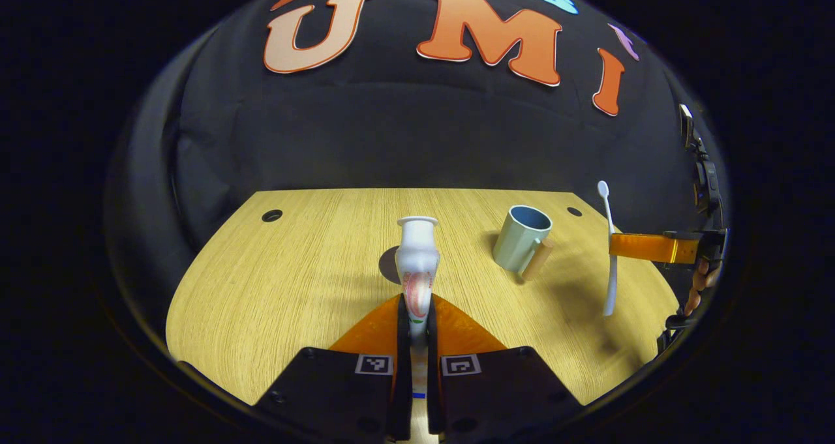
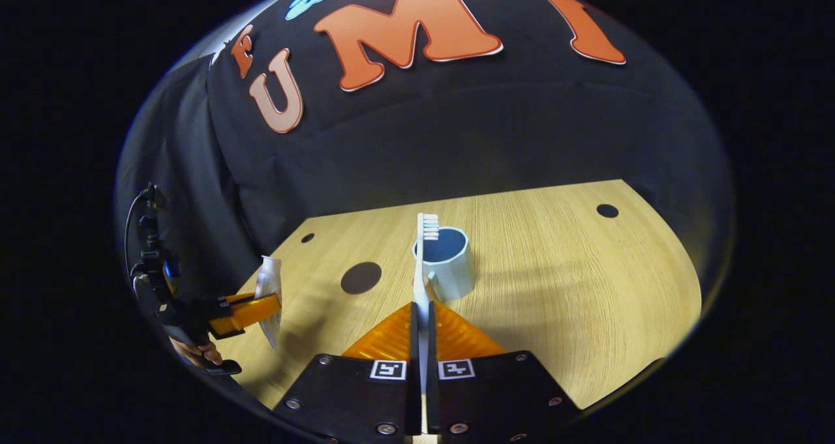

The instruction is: Put the toothbrush and toothpaste on the desktop into the cup, then pick up the cup and place it on the coaster on the desktop.

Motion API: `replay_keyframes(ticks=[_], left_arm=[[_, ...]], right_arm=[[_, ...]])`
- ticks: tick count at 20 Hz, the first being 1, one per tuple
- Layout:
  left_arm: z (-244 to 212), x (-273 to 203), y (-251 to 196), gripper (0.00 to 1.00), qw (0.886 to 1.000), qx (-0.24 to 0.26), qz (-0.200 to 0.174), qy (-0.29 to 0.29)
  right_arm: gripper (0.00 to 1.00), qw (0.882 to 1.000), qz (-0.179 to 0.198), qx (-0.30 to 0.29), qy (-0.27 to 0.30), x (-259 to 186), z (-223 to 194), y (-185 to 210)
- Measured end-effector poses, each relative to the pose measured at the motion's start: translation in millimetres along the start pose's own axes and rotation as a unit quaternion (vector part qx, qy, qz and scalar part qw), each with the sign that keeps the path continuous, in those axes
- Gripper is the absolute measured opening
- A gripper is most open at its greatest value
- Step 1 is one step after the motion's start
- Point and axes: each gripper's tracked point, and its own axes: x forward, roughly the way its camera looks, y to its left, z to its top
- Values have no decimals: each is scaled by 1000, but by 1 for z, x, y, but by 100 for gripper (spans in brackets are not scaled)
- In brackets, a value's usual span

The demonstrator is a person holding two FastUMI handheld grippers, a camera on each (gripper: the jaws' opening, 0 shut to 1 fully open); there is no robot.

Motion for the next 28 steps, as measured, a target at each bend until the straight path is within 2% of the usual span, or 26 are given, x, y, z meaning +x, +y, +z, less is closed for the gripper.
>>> replay_keyframes(ticks=[6, 11, 20, 28], left_arm=[[6, -1, 3, 13, 999, 5, 1, -32], [1, -1, 4, 13, 999, 3, 5, -31], [-7, -4, 4, 13, 1000, -8, 15, -25], [-11, -8, 5, 13, 999, -15, 33, -23]], right_arm=[[4, 997, 10, -1, -77, 14, 43, 5], [4, 991, 8, 8, -137, 33, 85, 4], [4, 983, -5, 2, -183, 62, 128, -5], [4, 982, -6, 6, -186, 107, 127, -23]])
